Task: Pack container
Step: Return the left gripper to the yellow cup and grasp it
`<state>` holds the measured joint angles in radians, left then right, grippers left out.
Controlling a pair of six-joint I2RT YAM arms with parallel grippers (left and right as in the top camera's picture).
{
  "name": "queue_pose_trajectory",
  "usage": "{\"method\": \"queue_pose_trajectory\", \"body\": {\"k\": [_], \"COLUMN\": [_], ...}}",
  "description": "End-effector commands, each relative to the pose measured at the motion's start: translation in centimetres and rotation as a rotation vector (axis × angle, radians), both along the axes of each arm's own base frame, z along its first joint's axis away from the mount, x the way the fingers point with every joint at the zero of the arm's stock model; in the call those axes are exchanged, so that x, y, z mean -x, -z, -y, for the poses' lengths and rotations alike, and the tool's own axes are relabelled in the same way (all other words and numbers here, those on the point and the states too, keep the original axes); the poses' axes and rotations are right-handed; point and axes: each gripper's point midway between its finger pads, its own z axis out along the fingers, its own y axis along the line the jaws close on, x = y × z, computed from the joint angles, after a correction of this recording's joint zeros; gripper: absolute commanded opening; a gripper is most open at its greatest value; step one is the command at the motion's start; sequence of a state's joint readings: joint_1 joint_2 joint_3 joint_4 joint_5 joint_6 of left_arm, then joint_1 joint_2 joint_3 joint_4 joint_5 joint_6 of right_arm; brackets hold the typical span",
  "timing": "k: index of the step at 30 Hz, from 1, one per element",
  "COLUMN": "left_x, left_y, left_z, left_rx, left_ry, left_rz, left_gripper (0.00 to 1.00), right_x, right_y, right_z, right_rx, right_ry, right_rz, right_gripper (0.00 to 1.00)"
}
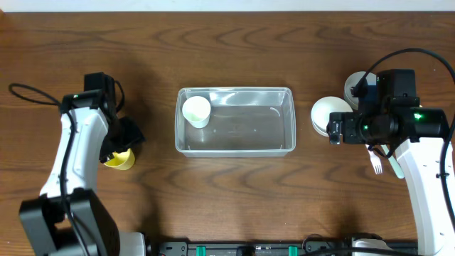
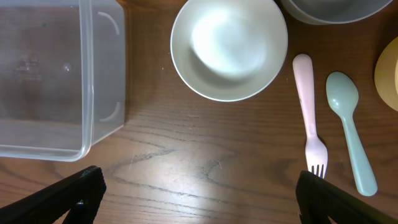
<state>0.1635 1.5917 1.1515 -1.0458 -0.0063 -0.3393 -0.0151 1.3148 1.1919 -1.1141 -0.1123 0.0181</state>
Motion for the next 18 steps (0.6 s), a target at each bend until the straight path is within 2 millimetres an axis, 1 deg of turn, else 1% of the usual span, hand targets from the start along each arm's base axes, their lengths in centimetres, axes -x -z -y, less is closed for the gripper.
{"method": "queue_pose_trajectory", "body": {"k": [1,8,12,15,17,18], "left_x": [0.2,0.4,0.5,0.5,0.5,0.5], "left_y": [1.3,3.1,3.4,3.4,3.4,3.4], "left_z": [-0.1,-0.1,-0.1,-0.1,-0.1,-0.1], "left_rx": [0.007,0.017,0.019,0.019,0.02,0.02], "left_ry": [0.008,0.008,0.008,0.008,0.008,0.008], "left_rz": [-0.048,-0.107,-0.12,-0.122,-0.123,-0.123], "left_gripper": [0.7,0.68,0.55,0.34,0.25,0.23], "right_x": [-0.4,-0.3,-0.3,-0.3,-0.3,-0.3], "right_y": [-0.6,-0.6,-0.6,-0.6,-0.6,-0.6], "right_z": [0.4,0.4,0.4,0.4,0.4,0.4], "right_rx": [0.005,0.005,0.005,0.005,0.005,0.005], "right_ry": [0.01,0.01,0.01,0.01,0.01,0.01], "right_rz": [0.019,0.016,0.016,0.016,0.016,0.016], "right_gripper": [0.99,0.99,0.99,0.99,0.99,0.99]}}
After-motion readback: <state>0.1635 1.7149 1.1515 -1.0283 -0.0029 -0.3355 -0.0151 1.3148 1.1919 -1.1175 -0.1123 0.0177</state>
